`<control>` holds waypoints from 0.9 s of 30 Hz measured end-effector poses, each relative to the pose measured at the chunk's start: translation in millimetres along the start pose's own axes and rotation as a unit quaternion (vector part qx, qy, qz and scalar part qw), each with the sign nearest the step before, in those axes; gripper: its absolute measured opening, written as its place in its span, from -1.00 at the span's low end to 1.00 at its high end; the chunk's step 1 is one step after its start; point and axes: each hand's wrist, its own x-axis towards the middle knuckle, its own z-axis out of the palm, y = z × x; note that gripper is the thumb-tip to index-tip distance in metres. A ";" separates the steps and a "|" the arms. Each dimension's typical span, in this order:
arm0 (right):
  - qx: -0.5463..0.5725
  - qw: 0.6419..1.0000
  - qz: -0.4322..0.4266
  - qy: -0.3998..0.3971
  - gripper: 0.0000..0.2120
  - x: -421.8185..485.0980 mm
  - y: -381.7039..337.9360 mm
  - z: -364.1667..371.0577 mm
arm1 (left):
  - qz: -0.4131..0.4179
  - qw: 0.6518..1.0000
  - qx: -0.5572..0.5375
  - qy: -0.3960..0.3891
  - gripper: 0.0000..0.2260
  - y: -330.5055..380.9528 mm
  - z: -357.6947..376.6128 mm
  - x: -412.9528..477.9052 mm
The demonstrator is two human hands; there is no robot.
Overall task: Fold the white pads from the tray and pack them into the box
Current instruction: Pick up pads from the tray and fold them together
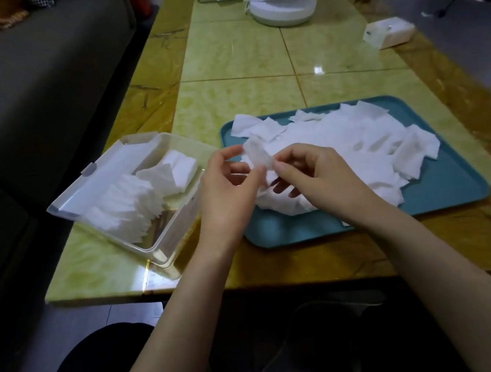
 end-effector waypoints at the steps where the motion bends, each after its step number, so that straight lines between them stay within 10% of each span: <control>1: -0.035 0.999 -0.014 0.008 -0.92 0.8 1.8 -0.2 | -0.001 1.000 -0.004 0.005 -0.71 0.3 -1.4 0.8; 9: -0.289 0.957 -0.002 0.012 -0.56 16.4 40.8 -11.6 | 0.005 1.000 0.011 -0.019 -0.84 0.8 -12.9 3.4; 18: -0.188 0.980 0.034 0.055 -0.48 18.9 30.5 -7.7 | -0.014 0.998 0.059 -0.027 -0.86 1.6 -16.1 1.4; 27: -0.111 0.979 -0.027 0.172 -0.90 19.1 16.4 -20.2 | 0.025 0.993 0.114 0.008 -0.94 -5.3 -21.6 2.5</control>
